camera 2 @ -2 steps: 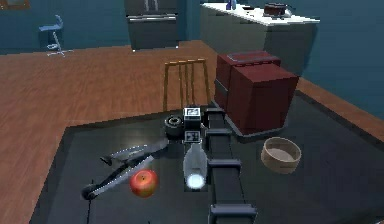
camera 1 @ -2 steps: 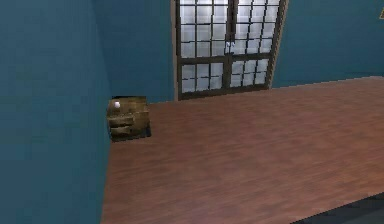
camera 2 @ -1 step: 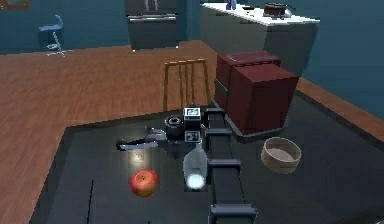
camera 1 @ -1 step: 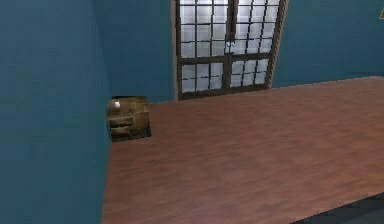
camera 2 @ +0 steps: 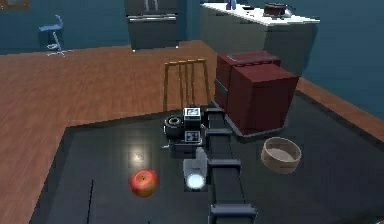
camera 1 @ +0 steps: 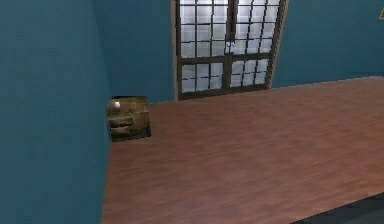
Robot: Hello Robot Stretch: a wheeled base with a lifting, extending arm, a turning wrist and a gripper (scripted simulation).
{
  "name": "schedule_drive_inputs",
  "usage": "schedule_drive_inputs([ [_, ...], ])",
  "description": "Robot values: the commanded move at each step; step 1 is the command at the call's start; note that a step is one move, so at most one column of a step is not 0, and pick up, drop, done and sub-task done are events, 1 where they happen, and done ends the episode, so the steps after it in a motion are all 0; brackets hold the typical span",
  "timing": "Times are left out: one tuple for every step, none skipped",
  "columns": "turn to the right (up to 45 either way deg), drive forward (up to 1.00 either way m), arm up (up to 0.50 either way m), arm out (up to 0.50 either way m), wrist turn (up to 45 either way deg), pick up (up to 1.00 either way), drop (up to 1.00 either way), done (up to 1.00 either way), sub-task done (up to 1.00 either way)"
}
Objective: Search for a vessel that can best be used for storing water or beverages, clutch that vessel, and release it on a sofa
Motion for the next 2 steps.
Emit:
schedule_drive_inputs([
  [0.0, 0.00, 0.00, 0.00, 12.0, 0.00, 0.00, 0.00, 0.00],
  [0.0, 0.00, -0.30, 0.00, 0.0, 0.00, 0.00, 0.00, 0.00],
])
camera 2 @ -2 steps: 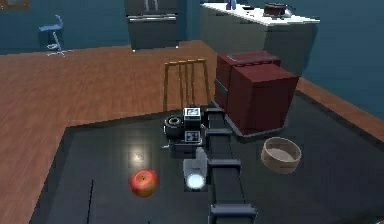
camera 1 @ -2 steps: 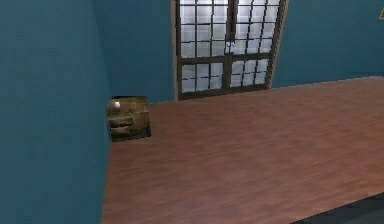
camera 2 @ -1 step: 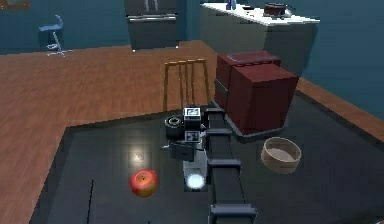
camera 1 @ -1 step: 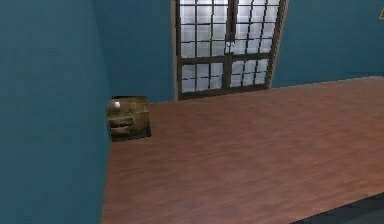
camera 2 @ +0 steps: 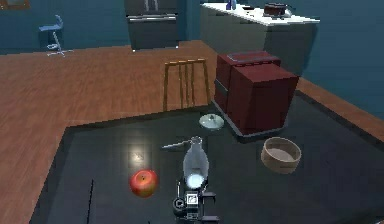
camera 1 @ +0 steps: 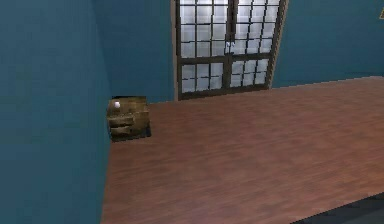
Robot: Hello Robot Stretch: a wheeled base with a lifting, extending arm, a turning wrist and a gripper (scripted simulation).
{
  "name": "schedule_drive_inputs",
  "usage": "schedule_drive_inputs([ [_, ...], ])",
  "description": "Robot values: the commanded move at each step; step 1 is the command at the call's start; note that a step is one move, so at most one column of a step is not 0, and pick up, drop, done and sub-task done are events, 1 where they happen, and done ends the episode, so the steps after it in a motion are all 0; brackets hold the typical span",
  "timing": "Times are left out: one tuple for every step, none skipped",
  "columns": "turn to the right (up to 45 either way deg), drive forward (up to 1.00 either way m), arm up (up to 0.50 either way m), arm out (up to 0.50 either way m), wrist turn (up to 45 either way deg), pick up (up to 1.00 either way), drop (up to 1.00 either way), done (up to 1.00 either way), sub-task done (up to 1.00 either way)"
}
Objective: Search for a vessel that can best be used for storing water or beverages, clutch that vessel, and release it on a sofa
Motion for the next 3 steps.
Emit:
schedule_drive_inputs([
  [0.0, 0.00, 0.00, 0.00, 0.0, 1.00, 0.00, 0.00, 0.00],
  [0.0, 0.00, 0.10, 0.00, 0.0, 0.00, 0.00, 0.00, 0.00],
  [0.0, 0.00, 0.30, 0.00, 0.0, 0.00, 0.00, 0.00, 0.00],
])
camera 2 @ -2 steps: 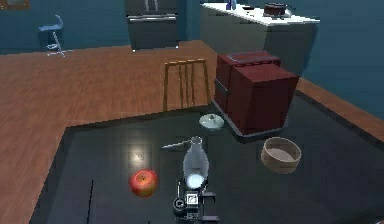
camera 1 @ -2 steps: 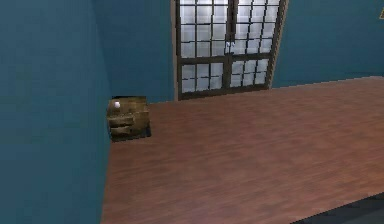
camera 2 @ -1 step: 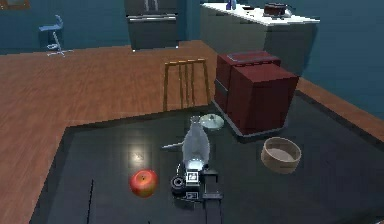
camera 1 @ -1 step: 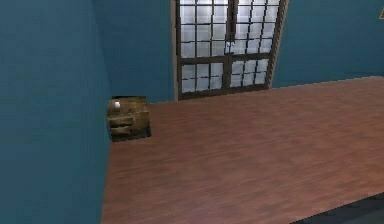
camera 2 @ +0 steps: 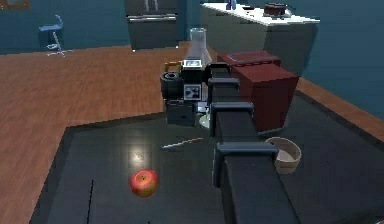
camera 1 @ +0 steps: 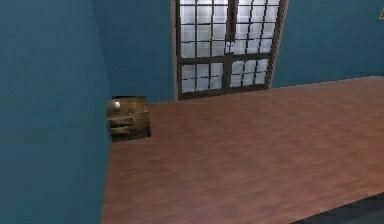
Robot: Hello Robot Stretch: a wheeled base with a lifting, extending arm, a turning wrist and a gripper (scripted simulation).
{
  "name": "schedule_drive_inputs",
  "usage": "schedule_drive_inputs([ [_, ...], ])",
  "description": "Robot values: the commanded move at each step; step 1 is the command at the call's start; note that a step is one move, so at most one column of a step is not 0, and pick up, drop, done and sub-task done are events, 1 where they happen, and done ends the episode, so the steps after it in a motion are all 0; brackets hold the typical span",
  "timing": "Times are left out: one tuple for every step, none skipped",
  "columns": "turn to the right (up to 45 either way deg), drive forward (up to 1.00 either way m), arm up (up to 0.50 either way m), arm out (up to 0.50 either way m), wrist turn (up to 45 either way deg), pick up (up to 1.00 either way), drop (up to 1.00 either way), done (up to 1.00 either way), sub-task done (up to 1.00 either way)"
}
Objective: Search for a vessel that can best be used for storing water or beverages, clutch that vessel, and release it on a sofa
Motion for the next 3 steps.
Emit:
schedule_drive_inputs([
  [0.0, 0.00, 0.00, 0.00, -45.0, 0.00, 0.00, 0.00, 0.00],
  [0.0, 0.00, 0.00, 0.00, -45.0, 0.00, 0.00, 0.00, 0.00],
  [0.0, 0.00, 0.00, 0.00, -45.0, 0.00, 0.00, 0.00, 0.00],
])
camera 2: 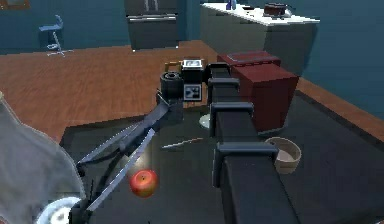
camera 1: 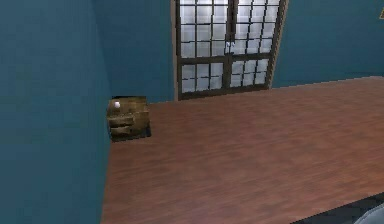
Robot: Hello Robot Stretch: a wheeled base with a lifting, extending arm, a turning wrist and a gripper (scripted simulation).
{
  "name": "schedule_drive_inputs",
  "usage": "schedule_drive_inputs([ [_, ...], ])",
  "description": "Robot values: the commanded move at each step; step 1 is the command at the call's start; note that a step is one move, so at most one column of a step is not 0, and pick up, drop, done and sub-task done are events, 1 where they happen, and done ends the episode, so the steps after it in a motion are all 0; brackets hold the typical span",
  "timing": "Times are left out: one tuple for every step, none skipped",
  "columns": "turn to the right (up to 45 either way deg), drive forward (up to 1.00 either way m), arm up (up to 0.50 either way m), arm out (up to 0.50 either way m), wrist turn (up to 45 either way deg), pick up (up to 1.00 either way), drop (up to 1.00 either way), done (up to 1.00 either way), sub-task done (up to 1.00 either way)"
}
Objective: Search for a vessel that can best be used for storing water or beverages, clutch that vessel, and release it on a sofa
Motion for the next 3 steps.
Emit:
schedule_drive_inputs([
  [0.0, 0.00, 0.00, 0.00, -6.0, 0.00, 0.00, 0.00, 0.00],
  [0.0, 0.00, 0.00, -0.22, 0.0, 0.00, 0.00, 0.00, 0.00],
  [45.0, 0.00, 0.00, 0.00, 0.0, 0.00, 0.00, 0.00, 0.00],
])
